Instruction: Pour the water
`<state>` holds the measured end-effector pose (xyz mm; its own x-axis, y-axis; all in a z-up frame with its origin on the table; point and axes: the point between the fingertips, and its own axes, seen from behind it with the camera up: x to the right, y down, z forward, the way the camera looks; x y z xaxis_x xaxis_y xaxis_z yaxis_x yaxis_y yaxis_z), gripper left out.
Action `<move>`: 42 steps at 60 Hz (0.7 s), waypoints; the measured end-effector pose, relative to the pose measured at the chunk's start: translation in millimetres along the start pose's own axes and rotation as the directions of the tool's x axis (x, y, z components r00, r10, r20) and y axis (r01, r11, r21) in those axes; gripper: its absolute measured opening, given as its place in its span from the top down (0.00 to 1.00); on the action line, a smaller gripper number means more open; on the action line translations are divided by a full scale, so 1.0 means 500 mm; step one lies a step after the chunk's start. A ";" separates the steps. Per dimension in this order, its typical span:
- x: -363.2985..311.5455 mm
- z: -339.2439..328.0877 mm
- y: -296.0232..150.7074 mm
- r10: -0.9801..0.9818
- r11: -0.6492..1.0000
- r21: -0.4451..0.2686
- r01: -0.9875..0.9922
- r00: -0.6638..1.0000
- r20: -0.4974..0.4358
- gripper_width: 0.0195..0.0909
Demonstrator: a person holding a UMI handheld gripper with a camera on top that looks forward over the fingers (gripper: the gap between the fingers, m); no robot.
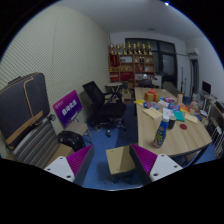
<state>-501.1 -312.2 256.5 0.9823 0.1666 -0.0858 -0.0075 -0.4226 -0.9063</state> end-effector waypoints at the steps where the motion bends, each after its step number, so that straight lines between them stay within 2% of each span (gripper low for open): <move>1: -0.007 0.000 -0.003 0.000 1.000 0.003 0.000 1.000 -0.013 0.14; 14: 0.028 -0.002 0.013 0.035 0.999 0.017 -0.034 0.997 -0.068 0.13; 22: 0.136 0.041 0.039 0.001 0.998 0.067 0.006 0.995 -0.101 0.13; 32: 0.348 0.165 0.069 -0.021 0.986 0.159 0.056 0.977 -0.213 0.13; 42: 0.517 0.352 0.087 0.009 0.981 0.190 0.043 0.965 -0.261 0.13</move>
<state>-280.7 -130.8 122.1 0.9970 -0.0758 0.0175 -0.0010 -0.2377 -0.9713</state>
